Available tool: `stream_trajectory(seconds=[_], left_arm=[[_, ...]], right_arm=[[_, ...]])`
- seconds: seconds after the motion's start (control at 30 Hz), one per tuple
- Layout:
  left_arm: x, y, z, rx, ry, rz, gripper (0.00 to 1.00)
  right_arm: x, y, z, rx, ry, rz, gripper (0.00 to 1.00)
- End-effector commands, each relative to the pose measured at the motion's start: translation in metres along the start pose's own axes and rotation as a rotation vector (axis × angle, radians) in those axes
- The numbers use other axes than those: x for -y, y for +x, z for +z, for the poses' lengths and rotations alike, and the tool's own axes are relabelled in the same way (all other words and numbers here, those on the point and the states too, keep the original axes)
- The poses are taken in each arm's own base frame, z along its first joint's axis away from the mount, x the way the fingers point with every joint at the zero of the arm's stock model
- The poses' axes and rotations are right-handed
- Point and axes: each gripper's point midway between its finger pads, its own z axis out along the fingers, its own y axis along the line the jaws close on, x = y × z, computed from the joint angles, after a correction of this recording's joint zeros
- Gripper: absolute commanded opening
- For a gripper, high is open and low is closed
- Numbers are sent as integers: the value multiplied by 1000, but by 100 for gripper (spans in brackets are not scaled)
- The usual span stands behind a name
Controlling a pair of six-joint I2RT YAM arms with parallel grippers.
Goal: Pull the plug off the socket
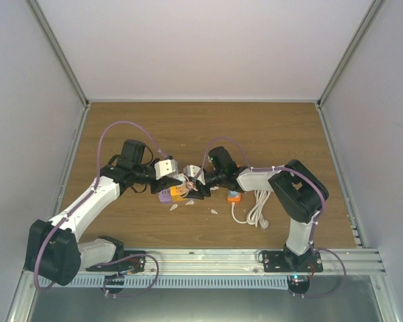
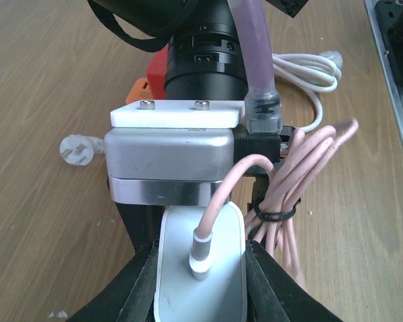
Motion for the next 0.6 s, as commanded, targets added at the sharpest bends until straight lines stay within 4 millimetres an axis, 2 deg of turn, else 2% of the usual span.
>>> stream_trajectory(seconds=[0.0,0.17,0.33,0.43,0.57], left_arm=[[-5,-17,-9,60,-7,70,14],[-13,0,-25,26,-35,46,12],[-29,13,-46,12,-82,13,12],[-47,17,-58,15,-121,-27,13],[-81,23,-77,28,-181,-120,13]], right_arm=[[6,44,0,-118,47,65,25],[10,40,-4,-106,54,73,26],[15,37,-6,-104,72,66,26],[16,36,-7,-105,78,64,26],[17,36,-8,-108,85,63,26]])
